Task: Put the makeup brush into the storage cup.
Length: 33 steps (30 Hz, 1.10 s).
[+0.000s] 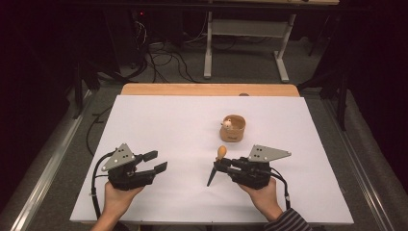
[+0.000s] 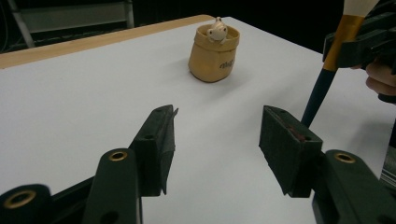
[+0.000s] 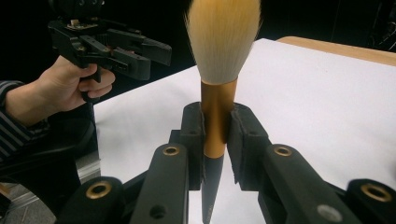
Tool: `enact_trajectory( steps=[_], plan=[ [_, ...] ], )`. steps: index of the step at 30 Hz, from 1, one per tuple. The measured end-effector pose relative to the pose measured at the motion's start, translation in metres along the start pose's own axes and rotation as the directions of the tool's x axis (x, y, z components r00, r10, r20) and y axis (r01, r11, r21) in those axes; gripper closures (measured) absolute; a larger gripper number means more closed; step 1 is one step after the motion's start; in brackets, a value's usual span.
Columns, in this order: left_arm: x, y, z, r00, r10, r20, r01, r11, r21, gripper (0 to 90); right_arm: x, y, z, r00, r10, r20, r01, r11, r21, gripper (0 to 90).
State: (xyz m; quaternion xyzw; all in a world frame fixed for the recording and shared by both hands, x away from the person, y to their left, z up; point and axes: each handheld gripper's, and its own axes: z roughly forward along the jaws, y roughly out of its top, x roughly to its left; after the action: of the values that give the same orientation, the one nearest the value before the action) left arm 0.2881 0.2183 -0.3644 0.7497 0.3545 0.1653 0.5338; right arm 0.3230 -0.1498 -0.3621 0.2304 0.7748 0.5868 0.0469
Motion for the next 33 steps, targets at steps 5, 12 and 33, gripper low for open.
enact_trajectory(
  steps=[5,12,33],
  plan=[
    [0.006,-0.007,-0.001,0.9996,-0.02,-0.019,0.02,0.9998,-0.004,45.3,-0.001,0.0,-0.002,1.0,0.002,0.006,-0.002,1.0,-0.001,79.2],
    [0.011,-0.016,-0.003,0.9979,-0.044,-0.048,0.042,0.9986,-0.032,44.9,-0.002,0.001,-0.005,0.9999,-0.001,0.011,0.001,1.0,-0.001,79.1],
    [0.011,-0.034,0.014,0.9964,-0.021,-0.083,0.02,0.9996,-0.019,39.5,-0.014,0.008,-0.026,0.998,-0.008,0.062,0.008,1.0,0.013,79.1]
  ],
)
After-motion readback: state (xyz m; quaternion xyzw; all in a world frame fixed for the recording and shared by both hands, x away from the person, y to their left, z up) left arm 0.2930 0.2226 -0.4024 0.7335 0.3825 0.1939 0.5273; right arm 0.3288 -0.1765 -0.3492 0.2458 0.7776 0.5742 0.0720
